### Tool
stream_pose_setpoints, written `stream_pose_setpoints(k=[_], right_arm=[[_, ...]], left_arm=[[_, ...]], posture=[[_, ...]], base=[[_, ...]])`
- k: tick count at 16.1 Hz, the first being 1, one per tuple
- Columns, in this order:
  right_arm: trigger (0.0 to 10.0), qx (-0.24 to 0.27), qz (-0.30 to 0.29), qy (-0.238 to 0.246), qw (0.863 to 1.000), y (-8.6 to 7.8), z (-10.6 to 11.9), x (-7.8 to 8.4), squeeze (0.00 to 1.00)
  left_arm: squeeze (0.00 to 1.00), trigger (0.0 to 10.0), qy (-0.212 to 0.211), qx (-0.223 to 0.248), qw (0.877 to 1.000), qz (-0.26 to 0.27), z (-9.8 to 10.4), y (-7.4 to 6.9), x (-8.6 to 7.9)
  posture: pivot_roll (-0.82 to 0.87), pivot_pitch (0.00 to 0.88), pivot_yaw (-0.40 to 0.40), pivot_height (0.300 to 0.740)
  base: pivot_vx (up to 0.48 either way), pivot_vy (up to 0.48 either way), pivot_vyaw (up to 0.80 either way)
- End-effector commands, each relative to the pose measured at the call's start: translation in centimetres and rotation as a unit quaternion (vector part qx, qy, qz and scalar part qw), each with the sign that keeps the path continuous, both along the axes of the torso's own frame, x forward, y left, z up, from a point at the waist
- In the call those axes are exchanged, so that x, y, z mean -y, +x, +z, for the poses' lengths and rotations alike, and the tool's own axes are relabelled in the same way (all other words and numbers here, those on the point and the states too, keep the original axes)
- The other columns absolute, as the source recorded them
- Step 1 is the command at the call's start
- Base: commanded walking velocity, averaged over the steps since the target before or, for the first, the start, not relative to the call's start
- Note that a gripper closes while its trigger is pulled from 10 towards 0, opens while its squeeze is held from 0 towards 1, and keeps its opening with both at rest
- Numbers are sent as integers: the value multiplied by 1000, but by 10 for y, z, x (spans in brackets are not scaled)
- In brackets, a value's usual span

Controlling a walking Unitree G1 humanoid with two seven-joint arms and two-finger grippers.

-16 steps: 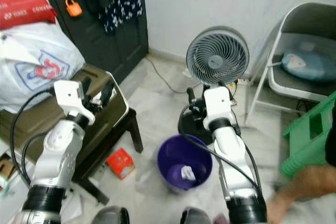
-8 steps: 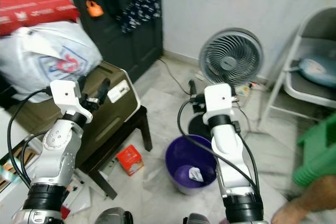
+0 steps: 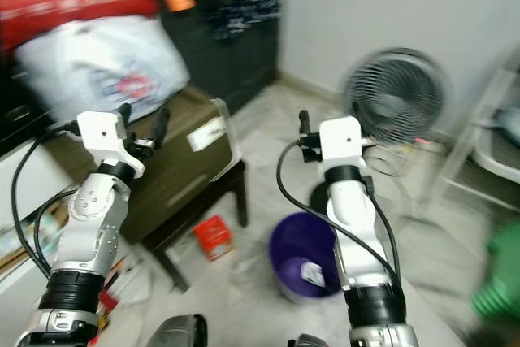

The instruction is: Clean up the room

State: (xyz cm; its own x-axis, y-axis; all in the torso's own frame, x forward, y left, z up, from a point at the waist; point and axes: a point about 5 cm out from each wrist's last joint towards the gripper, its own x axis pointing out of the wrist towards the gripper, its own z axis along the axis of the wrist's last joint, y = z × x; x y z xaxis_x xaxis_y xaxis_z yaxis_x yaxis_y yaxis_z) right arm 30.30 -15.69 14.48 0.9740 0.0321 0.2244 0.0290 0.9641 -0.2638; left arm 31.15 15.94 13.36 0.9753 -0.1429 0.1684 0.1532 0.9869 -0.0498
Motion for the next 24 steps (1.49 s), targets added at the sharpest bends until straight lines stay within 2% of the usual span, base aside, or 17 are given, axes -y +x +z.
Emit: stream_pose_setpoints(k=[1, 3, 6, 13, 17, 20, 24], right_arm=[[10000, 10, 8, -3, 1000, 4, 5, -3, 0], [10000, 4, 20, -13, 1000, 3, 0, -7, 0], [10000, -12, 19, 3, 1000, -2, -5, -4, 0], [10000, -13, 39, 11, 999, -3, -10, -14, 0], [10000, -27, 41, 18, 999, -17, -15, -9, 0], [10000, -52, 27, 30, 998, -37, -26, 2, 0], [10000, -65, 21, 26, 997, -44, -28, 8, 0]], left_arm=[[0, 10000, 8, 7, 1000, 5, 3, 0, -1], [0, 10000, 4, -2, 1000, 16, -5, -10, 0], [0, 10000, 7, -25, 998, 64, -15, -14, -9], [0, 10000, 20, -32, 997, 71, -20, -23, -10], [0, 10000, 58, -69, 992, 90, -39, -49, -36], [0, 10000, 61, -78, 991, 93, -42, -57, -37], [0, 10000, 61, -87, 990, 94, -44, -65, -37]], posture=[[-33, 0, 46, 740], [-24, 0, 21, 740], [-17, 0, 9, 740], [6, 0, 5, 740], [-13, 0, 12, 740], [-8, 0, 10, 740], [-6, 0, 1, 740]], base=[[0, 0, 800], [0, 0, 800], [0, 0, 800], [0, 0, 800], [0, 0, 800], [0, 0, 800], [0, 0, 314]])
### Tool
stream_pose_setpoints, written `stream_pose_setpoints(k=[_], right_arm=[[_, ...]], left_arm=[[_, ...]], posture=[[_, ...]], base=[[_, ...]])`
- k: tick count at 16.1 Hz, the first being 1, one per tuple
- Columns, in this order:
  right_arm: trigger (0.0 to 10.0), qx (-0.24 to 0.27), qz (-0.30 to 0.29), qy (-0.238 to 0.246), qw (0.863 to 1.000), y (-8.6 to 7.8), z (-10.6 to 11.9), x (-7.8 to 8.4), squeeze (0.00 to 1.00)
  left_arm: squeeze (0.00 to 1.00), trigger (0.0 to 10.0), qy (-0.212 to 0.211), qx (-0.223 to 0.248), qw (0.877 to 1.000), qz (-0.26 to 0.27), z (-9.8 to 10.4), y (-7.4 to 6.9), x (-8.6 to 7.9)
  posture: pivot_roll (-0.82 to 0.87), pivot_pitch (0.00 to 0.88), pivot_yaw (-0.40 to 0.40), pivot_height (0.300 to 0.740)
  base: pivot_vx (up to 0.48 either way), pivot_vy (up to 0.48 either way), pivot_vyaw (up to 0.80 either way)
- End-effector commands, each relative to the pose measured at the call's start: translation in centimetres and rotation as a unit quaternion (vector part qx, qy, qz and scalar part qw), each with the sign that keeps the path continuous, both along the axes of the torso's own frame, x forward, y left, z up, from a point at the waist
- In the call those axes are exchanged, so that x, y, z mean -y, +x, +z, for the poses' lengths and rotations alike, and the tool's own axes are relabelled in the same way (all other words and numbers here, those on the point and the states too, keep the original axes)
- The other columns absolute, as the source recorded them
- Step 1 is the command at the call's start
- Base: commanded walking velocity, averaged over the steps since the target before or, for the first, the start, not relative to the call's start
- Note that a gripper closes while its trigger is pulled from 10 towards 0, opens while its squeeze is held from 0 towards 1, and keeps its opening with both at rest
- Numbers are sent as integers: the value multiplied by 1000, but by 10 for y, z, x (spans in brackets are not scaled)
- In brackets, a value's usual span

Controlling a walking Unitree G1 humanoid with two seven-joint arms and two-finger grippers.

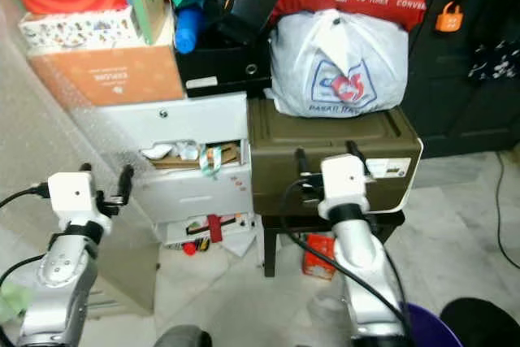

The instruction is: Clean up the room

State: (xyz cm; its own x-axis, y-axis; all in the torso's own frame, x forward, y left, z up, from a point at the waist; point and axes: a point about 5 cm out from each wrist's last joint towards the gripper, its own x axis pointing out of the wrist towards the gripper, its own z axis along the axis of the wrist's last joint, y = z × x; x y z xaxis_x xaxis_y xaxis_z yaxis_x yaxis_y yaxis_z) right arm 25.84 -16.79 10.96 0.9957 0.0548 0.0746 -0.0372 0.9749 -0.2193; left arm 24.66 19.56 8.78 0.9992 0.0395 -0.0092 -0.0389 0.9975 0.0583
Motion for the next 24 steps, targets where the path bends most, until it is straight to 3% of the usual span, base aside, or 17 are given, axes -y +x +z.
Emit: stream_pose_setpoints(k=[1, 8, 14, 24], right_arm=[[10000, 12, 10, 1, 1000, 2, 9, -4, 0], [10000, 11, 12, 5, 1000, 9, 12, -8, 0], [10000, 10, 11, 4, 1000, 13, 13, -8, 0], [10000, 15, 10, 0, 1000, 17, 14, -11, 0]], left_arm=[[0, 10000, 1, -1, 1000, -1, 2, 0, -1], [0, 10000, -2, 4, 1000, 5, 9, 10, 3], [0, 10000, -9, 5, 1000, 4, 10, 16, 7], [0, 10000, -6, 10, 1000, -6, 13, 22, 9]], posture=[[-5, 2, -2, 740], [-9, 17, -3, 740], [-11, 17, -6, 740], [-8, 4, 1, 740]], base=[[0, 0, 0], [0, 0, 651], [0, 0, 0], [0, 0, 800]])
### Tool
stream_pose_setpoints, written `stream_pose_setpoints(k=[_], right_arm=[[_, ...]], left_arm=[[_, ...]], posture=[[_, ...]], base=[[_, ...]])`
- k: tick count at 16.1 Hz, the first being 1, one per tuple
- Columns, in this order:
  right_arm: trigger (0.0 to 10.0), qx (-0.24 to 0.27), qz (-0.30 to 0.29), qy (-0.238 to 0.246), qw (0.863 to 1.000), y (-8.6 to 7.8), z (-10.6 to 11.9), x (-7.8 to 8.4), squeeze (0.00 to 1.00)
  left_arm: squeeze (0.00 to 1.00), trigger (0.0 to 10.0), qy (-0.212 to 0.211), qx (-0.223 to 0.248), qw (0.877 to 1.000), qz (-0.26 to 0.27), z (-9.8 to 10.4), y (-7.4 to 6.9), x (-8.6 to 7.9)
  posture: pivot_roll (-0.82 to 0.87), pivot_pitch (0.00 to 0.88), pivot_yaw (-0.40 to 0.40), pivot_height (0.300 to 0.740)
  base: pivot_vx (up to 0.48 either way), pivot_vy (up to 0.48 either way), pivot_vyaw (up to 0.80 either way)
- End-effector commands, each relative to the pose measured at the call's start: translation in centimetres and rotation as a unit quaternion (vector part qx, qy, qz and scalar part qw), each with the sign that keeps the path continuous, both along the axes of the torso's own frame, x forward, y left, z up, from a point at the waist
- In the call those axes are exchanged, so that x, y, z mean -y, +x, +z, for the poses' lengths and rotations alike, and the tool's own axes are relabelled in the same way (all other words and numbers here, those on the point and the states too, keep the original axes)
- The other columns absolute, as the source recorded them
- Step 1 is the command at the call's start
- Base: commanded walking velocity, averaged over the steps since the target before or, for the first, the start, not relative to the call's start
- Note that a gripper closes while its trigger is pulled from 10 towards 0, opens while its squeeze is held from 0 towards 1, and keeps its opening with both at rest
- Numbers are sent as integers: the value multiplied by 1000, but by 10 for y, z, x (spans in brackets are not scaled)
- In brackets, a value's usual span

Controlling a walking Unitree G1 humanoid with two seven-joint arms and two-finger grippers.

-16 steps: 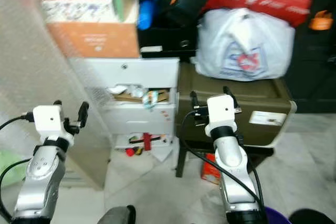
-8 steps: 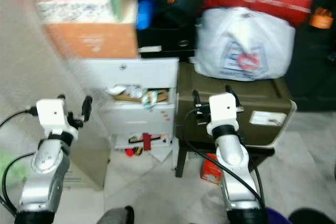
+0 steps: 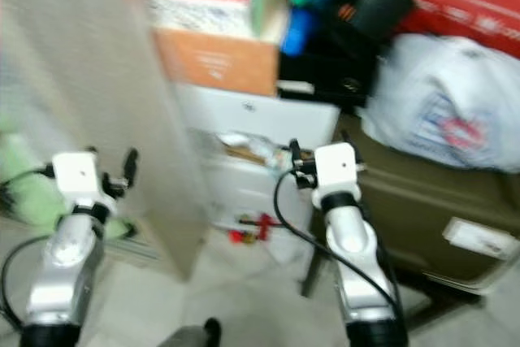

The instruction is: Clean up the room

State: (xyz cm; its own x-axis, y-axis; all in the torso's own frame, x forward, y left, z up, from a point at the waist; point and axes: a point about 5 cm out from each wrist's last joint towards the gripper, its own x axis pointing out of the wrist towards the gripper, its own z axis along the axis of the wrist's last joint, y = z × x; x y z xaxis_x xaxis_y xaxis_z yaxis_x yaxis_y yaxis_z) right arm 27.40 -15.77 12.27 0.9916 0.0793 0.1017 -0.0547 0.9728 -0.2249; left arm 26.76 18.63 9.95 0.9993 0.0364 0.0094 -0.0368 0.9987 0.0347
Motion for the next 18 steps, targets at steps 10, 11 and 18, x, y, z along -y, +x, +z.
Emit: stream_pose_setpoints(k=[10, 11, 18], right_arm=[[10000, 4, 4, 2, 1000, 4, 1, -3, 0], [10000, 5, 4, 1, 1000, 5, 2, -3, 0], [10000, -1, -63, 0, 998, 3, -1, 14, 0]], left_arm=[[0, 10000, 3, 1, 1000, -6, 2, 4, 1], [0, 10000, 3, 1, 1000, -6, 1, 4, 1], [0, 10000, 2, -16, 1000, -23, -4, 2, 1]], posture=[[-5, 0, -1, 740], [-6, 0, -1, 740], [-8, 0, 6, 740]], base=[[0, 0, 800], [0, 0, 800], [0, 0, 777]])
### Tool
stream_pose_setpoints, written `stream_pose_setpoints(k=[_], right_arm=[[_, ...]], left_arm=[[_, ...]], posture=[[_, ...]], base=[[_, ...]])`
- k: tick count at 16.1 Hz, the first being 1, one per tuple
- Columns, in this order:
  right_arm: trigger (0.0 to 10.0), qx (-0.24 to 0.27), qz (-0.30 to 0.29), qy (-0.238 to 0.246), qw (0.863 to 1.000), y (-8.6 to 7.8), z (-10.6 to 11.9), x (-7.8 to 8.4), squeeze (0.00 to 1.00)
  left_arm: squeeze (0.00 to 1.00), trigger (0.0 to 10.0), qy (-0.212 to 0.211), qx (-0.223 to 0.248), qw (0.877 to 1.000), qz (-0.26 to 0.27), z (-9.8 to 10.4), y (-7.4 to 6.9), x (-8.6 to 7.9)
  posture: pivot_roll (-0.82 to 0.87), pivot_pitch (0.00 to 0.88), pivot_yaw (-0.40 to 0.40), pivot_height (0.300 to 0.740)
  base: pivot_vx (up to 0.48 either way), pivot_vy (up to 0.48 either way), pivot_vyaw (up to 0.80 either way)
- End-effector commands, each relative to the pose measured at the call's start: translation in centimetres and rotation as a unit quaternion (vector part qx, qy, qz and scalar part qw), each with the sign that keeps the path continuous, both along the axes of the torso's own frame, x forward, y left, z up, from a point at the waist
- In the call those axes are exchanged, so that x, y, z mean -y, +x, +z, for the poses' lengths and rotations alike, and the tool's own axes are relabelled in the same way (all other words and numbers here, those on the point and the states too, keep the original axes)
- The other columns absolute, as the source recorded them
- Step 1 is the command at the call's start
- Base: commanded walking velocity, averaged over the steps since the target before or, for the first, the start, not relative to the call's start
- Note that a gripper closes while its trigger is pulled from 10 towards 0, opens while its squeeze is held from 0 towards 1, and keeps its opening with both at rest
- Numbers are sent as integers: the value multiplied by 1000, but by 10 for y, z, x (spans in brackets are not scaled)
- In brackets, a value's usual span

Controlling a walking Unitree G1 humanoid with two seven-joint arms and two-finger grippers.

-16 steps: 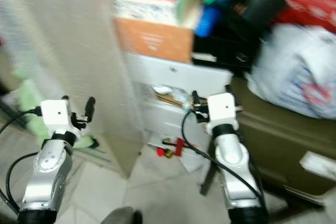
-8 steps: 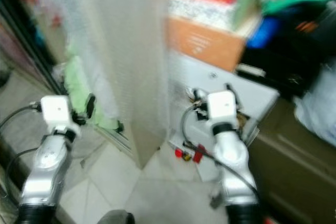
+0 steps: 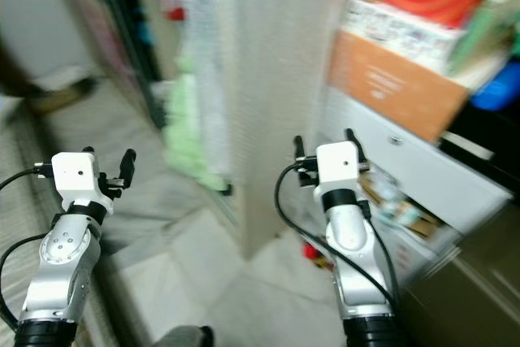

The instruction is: Clean up the room

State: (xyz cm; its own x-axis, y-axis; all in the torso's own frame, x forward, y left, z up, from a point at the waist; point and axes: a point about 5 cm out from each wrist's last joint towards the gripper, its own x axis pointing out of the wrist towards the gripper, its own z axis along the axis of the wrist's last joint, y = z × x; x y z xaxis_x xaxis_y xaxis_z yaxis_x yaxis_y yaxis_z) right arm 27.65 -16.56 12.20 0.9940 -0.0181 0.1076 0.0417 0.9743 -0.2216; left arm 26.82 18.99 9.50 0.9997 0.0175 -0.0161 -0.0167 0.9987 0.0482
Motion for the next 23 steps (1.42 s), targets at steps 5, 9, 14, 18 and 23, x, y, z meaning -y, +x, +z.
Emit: stream_pose_setpoints(k=[5, 9, 14, 18, 23], right_arm=[[10000, -5, -44, 20, 999, 3, -3, 10, 0], [10000, 3, -9, -1, 1000, 6, 1, 2, 0], [10000, -1, 23, -5, 1000, 14, 2, -5, 0], [10000, -2, 25, -6, 1000, 14, 1, -4, 0], [10000, -2, 24, -6, 1000, 14, 0, -4, 0]], left_arm=[[0, 10000, 2, -3, 999, -35, 2, 8, 11], [0, 10000, 4, 7, 1000, -8, 4, 10, 8], [0, 10000, -2, 8, 1000, 15, 2, 3, 4], [0, 10000, -5, 4, 1000, 7, 0, 4, 7], [0, 10000, -4, 5, 1000, -1, 1, 7, 10]], posture=[[-26, 0, 53, 740], [-20, 0, 24, 740], [12, 0, -23, 740], [3, 0, -17, 740], [-1, 0, -10, 740]], base=[[0, 0, 99], [0, 0, 383], [0, 0, 800], [0, 0, 800], [0, 0, 800]])
